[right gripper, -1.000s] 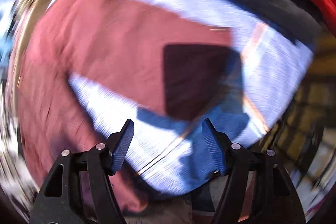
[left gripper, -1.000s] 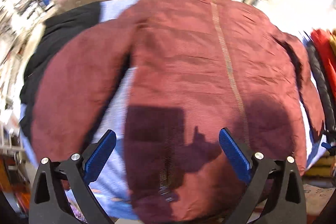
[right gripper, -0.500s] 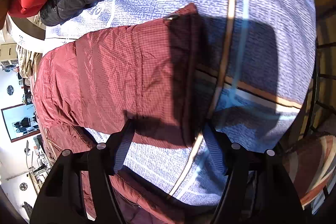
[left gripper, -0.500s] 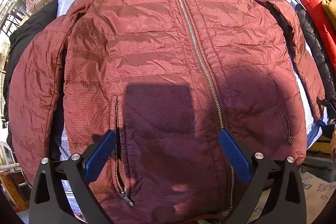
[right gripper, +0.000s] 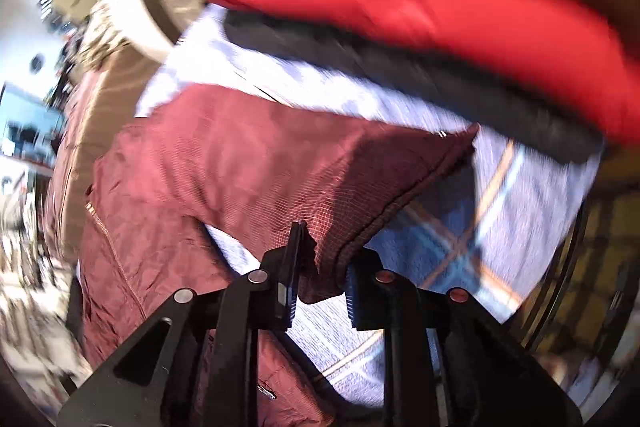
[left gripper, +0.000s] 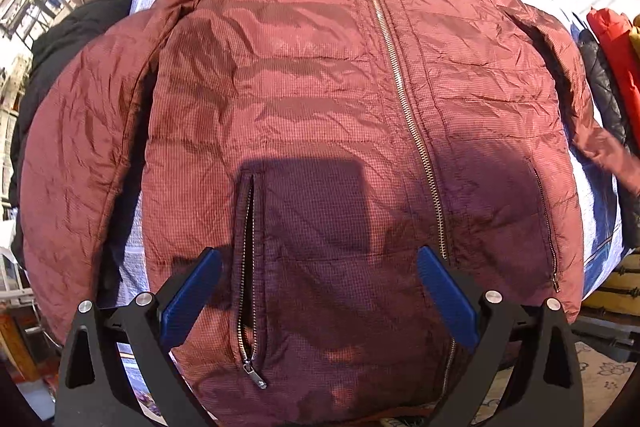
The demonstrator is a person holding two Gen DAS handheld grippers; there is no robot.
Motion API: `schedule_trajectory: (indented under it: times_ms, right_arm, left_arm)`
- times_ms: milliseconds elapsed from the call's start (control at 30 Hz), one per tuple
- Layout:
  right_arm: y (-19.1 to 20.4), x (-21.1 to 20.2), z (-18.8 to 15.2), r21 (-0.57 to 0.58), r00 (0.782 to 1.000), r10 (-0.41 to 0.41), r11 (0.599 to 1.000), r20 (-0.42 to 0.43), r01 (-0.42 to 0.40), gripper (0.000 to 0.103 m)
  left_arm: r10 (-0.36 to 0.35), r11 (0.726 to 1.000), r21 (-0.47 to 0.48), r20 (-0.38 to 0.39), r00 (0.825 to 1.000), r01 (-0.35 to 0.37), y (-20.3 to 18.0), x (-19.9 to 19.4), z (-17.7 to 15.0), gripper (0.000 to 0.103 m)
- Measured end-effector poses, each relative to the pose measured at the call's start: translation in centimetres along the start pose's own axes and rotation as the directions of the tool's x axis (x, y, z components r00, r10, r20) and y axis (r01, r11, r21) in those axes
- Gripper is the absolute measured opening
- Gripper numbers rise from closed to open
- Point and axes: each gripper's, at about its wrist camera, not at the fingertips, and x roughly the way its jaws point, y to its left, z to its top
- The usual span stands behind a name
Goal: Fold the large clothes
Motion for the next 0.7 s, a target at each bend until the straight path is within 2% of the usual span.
schedule_trajectory:
  times_ms: [67,133,200,300,367,500,633,700]
  right_arm:
    - [3.1,-3.8,1.9,-0.113,0.995,0.012,0.994,0.103,0.000,0.015]
    - [4.9,-8.0,3.9,-0.191,0.979,0.052,0.982,0.196,-0.014,0.008]
    - [6.6,-12.2,6.6,-0.251,0.947,0.091,0.968,0.309,-0.011,0.006]
    - [8.4,-14.8,9.5,-0.301,0.922,0.116,0.954,0.369,0.000,0.006]
    - [9.6,-15.0,10.3,-0.327,0.919,0.138,0.945,0.370,-0.010,0.006]
    - [13.6,-12.9,9.9,-0.416,0.940,0.197,0.907,0.280,-0.067,0.006]
    - [21.8,-9.0,8.0,-0.550,0.950,0.250,0.828,0.185,-0.111,0.006]
    - [26.5,-8.1,6.5,-0.622,0.947,0.292,0.769,0.134,-0.149,0.006]
  left_arm:
    - [0.000,1.000,0.019,0.009,1.000,0.000,-0.4,-0.1,0.1,0.096]
    - [0.004,0.999,0.040,0.019,1.000,-0.005,-0.9,-0.3,0.2,0.096]
    - [0.002,0.999,0.054,0.026,1.000,-0.004,-1.2,-0.4,0.2,0.096]
    - [-0.006,0.998,0.065,0.030,1.000,0.004,-1.4,-0.6,0.1,0.096]
    - [0.005,0.998,0.066,0.040,0.999,-0.008,-1.4,-0.7,0.1,0.096]
    - [0.004,0.999,0.040,0.043,0.999,-0.005,-0.5,-0.8,-0.1,0.096]
    - [0.025,1.000,0.018,0.038,0.999,-0.025,0.4,-0.8,0.0,0.096]
    - [0.041,0.999,0.007,0.048,0.998,-0.042,1.0,-1.0,0.0,0.096]
